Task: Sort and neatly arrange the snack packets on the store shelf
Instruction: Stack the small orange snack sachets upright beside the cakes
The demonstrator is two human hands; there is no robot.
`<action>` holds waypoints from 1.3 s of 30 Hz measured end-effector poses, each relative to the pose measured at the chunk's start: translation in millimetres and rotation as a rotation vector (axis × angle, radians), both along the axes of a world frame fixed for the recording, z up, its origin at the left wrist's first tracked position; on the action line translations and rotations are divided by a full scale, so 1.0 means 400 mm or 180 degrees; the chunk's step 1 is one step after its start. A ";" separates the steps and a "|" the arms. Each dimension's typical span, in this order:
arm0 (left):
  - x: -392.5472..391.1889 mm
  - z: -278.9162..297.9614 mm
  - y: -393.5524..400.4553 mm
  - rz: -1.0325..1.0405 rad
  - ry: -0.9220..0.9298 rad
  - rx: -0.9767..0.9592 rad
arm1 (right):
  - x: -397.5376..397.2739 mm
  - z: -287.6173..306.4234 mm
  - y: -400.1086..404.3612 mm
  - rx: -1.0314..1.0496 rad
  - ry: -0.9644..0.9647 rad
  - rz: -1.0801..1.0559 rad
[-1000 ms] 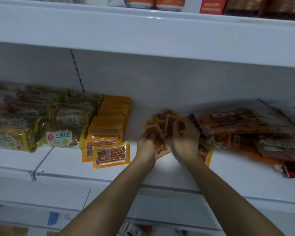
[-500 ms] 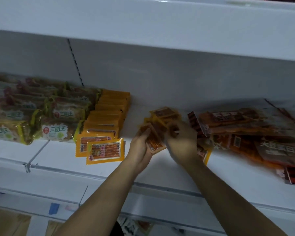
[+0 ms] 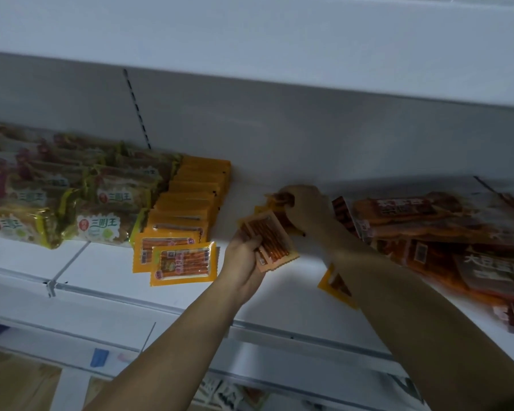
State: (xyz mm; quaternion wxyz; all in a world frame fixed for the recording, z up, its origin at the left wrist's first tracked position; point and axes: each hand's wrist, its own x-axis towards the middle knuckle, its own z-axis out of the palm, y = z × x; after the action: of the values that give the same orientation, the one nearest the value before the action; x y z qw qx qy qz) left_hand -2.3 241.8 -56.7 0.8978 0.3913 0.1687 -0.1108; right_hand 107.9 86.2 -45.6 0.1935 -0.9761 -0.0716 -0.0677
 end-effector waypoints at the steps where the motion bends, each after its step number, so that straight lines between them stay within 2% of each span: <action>1: 0.001 0.001 -0.002 0.0005 0.0016 -0.0027 | 0.000 -0.003 -0.006 -0.0010 -0.0172 0.0026; 4: 0.001 0.003 -0.003 0.0016 0.0008 -0.0076 | -0.015 -0.003 -0.021 0.0293 -0.0875 -0.0085; 7: 0.000 0.001 -0.003 -0.0005 -0.0029 -0.0122 | -0.080 0.027 -0.022 0.1110 -0.1208 -0.0132; 9: -0.001 0.003 -0.004 -0.0006 -0.0033 -0.0166 | -0.134 0.050 -0.025 0.1890 -0.0879 0.0036; 11: 0.000 0.005 -0.005 -0.0040 -0.0088 -0.0146 | -0.173 0.040 -0.016 0.2565 -0.0139 0.0216; 13: 0.001 0.005 -0.005 -0.0105 -0.0170 -0.0074 | -0.196 -0.003 0.003 0.2878 0.0348 0.0075; 16: -0.004 0.004 -0.006 -0.0230 -0.0314 0.0073 | -0.205 -0.034 0.034 0.2535 0.0184 -0.0215; 20: -0.005 -0.002 -0.002 -0.0043 -0.0339 0.0375 | -0.143 -0.008 0.016 0.1402 -0.0499 -0.0083; 23: 0.006 -0.022 0.009 0.0146 -0.0133 0.0475 | -0.096 -0.021 -0.005 0.0023 -0.0275 0.0115; 24: 0.009 -0.026 0.013 0.0142 -0.0123 0.0544 | -0.086 -0.026 -0.009 -0.0205 -0.0140 0.0098; 27: 0.012 -0.027 0.016 0.0143 -0.0119 0.0685 | -0.052 -0.036 -0.023 -0.0226 0.0076 0.0045; 29: 0.017 -0.032 0.014 0.0143 -0.0128 0.0642 | -0.038 -0.046 -0.034 -0.0088 -0.0008 0.0030; 35: 0.017 -0.029 0.008 0.0148 -0.0117 0.0291 | -0.128 0.042 -0.053 0.1596 -0.0476 -0.0174; 37: 0.021 -0.035 0.003 0.0130 -0.0109 0.0037 | -0.186 0.060 -0.033 0.1895 -0.0692 -0.0065; 39: 0.020 -0.032 0.000 0.0097 -0.0027 -0.0139 | -0.236 0.043 0.005 0.1536 -0.1044 0.0132</action>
State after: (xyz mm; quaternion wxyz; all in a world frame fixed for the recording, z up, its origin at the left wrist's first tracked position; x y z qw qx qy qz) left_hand 5.7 241.7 -69.6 0.9085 0.3695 0.1683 -0.0991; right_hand 13.6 88.2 -28.6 0.4074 -0.8762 -0.1036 -0.2357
